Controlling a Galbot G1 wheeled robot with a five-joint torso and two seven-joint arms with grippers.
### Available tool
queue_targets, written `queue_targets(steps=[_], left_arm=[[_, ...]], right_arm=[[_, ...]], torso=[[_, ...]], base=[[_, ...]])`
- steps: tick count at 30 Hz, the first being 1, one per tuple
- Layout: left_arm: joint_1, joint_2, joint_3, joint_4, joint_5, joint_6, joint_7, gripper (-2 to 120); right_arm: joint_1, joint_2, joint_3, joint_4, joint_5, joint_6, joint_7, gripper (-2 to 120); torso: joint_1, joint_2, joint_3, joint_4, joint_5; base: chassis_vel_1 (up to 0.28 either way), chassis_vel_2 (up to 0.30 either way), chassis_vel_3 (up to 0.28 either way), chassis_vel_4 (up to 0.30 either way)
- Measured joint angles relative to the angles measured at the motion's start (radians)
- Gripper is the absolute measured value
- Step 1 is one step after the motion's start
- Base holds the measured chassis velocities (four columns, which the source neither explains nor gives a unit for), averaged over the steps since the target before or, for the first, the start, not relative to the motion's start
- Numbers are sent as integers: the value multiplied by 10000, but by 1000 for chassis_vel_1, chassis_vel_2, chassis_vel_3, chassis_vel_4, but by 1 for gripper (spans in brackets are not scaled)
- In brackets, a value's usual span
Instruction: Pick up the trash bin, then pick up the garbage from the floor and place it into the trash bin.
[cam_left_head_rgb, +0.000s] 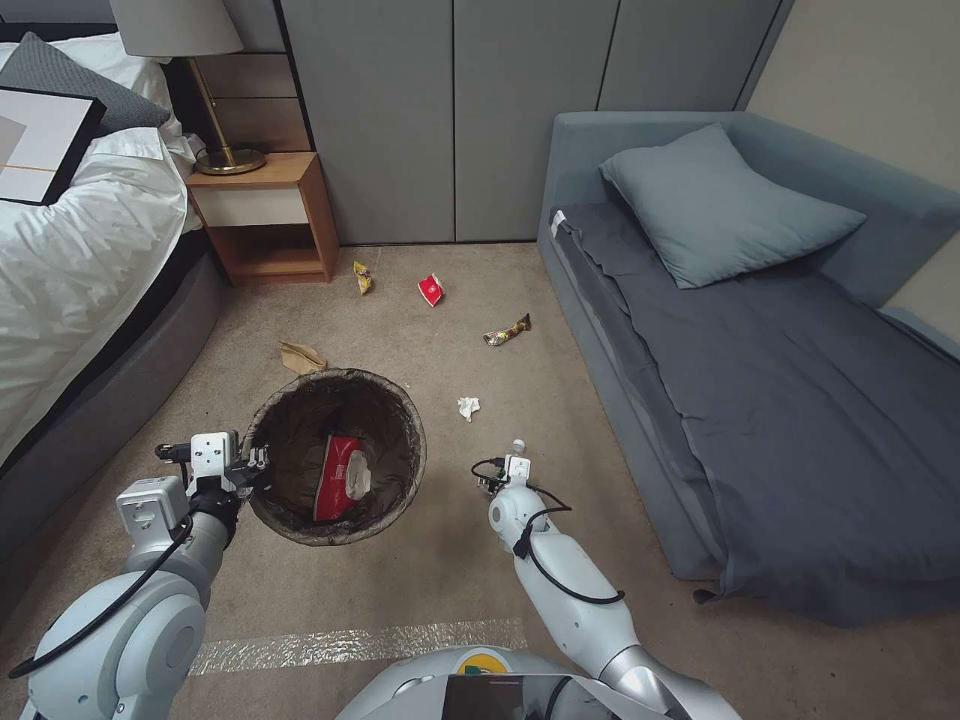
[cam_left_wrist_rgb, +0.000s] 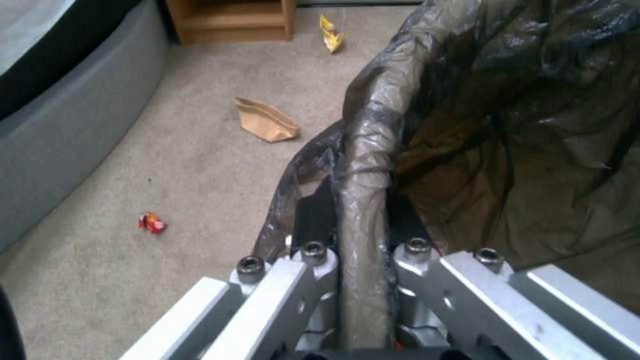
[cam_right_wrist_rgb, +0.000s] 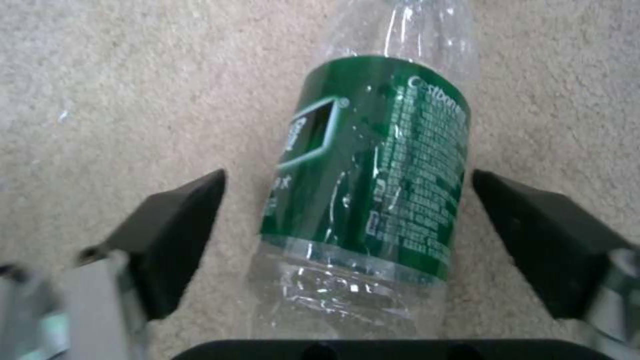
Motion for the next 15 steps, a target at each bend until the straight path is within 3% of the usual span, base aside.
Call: queue_targets(steps=[4,7,15], left_arm=[[-25,-1,11,42,4,-3,0,3],[-32,11,12,70,6,-6,3,3],[-102,21,42,121,12,-8,6,3]], right_arm=[[-24,5,-4,7,5,8,-34,72],[-29,33,42,-84,-14,39,-87,55],[-35,43,112,-118,-53,100,-135,32]], torso=[[0,0,0,0,0],[0,0,0,0,1],[0,0,-1,0,1]], base=[[0,0,0,0],[0,0,0,0],[0,0,0,0]])
